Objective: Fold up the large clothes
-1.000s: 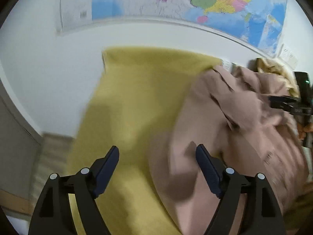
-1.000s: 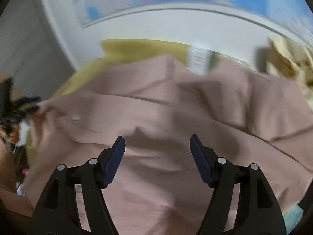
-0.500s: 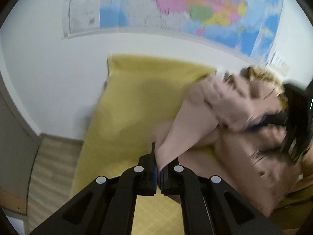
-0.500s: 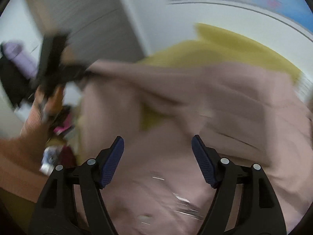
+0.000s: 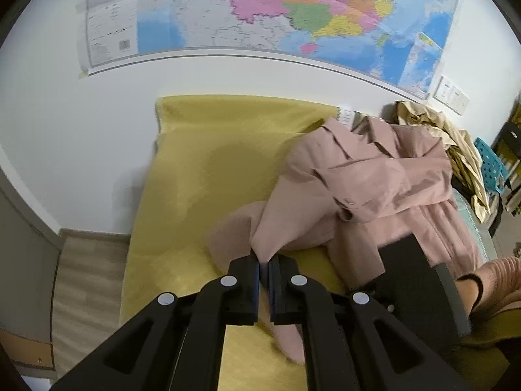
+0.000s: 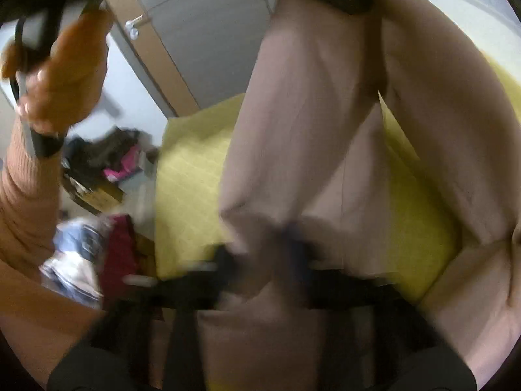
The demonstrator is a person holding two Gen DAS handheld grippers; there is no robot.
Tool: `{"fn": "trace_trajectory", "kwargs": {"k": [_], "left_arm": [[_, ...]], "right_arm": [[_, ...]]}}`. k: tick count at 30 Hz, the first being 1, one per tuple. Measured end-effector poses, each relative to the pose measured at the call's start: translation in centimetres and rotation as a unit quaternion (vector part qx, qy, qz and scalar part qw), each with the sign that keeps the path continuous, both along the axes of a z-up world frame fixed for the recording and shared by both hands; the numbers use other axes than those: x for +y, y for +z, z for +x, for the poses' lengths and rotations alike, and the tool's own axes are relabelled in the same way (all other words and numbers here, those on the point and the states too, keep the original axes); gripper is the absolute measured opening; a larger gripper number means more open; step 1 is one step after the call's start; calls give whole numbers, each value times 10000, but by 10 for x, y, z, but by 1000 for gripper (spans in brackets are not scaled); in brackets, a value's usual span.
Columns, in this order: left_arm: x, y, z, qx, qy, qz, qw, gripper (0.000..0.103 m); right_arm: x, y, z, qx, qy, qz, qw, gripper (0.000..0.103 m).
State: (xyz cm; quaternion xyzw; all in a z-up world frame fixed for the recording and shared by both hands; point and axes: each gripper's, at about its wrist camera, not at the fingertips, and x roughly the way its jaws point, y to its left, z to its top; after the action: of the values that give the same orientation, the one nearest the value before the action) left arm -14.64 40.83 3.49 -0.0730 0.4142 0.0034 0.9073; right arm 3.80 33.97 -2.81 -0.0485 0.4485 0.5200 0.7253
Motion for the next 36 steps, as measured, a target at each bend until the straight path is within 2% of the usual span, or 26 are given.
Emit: {"fn": "trace_trajectory", "kwargs": {"k": [1, 3, 5, 6, 8, 10, 11, 12, 13, 15, 17, 18, 19, 21, 22, 23, 25, 29, 30, 31, 32, 34, 36], "left_arm": [[-3, 5, 0, -63, -46, -21, 10000, 3], [-7, 17, 0, -216, -72, -135, 9996, 14], [-11, 39, -3, -637, -259, -404, 9968, 21], [-13, 48, -5, -831, -365, -552, 9943, 34], [-20, 72, -10, -1333, -640, -849, 9854, 47], [-29, 88, -16, -1712, -826, -851, 9781, 54], [-34, 94, -17, -1901, -906, -881, 9736, 64], [-38, 97, -17, -1992, -971, -917, 9708, 68], [-44, 96, -14, -2030, -1056, -931, 9690, 68], [-57, 86, -2, -1881, -1075, -839, 9726, 69], [-68, 62, 21, -1486, -998, -739, 9811, 69], [-69, 50, 32, -1290, -985, -758, 9838, 69], [-72, 37, 43, -1069, -968, -748, 9867, 69], [-82, -1, 73, -488, -798, -517, 9943, 67], [-87, -20, 86, -198, -769, -450, 9958, 67], [-93, -36, 97, 22, -741, -394, 9965, 65], [-100, -56, 108, 201, -784, -420, 9958, 64], [-119, -71, 119, 340, -921, -412, 9943, 66], [-123, -71, 122, 343, -948, -397, 9941, 70], [-126, -70, 125, 336, -970, -367, 9940, 73], [-131, -71, 129, 321, -975, -242, 9944, 79], [-133, -77, 133, 364, -875, 12, 9955, 80], [-135, -85, 141, 484, -783, 5, 9958, 80]], "right_arm": [[-5, 7, 3, 116, 52, 213, 9997, 3], [-37, 37, 8, 418, 117, 884, 9951, 3], [-72, 68, 13, 630, 114, 1507, 9865, 2], [-98, 90, 15, 593, 47, 1826, 9814, 2], [-150, 125, 19, 494, -187, 2328, 9711, 2], [-200, 145, 23, 325, -594, 2473, 9666, 2], [-226, 150, 26, 218, -884, 2471, 9647, 2], [-253, 153, 29, 153, -1243, 2395, 9628, 2], [-281, 151, 32, 108, -1551, 2298, 9607, 2], [-326, 141, 39, 160, -2017, 1977, 9591, 3], [-362, 116, 48, 414, -2434, 1551, 9566, 8], [-371, 101, 49, 537, -2715, 1264, 9526, 15], [-376, 85, 50, 710, -2877, 1032, 9495, 33], [-395, 42, 60, 1202, -3101, 514, 9417, 57], [-404, 24, 61, 1391, -3393, 395, 9295, 61], [-410, 15, 64, 1468, -3526, 252, 9238, 63], [-421, 3, 52, 1464, -3749, 287, 9150, 81], [-460, 13, 24, 1019, -4102, 698, 9036, 88], [-468, 18, 13, 868, -4187, 787, 9005, 94], [-470, 20, 10, 772, -4217, 856, 8994, 95], [-472, 24, 0, 622, -4189, 909, 9013, 95], [-467, 25, -10, 526, -4052, 839, 9088, 95], [-450, 17, -10, 457, -3859, 553, 9197, 95]]}}
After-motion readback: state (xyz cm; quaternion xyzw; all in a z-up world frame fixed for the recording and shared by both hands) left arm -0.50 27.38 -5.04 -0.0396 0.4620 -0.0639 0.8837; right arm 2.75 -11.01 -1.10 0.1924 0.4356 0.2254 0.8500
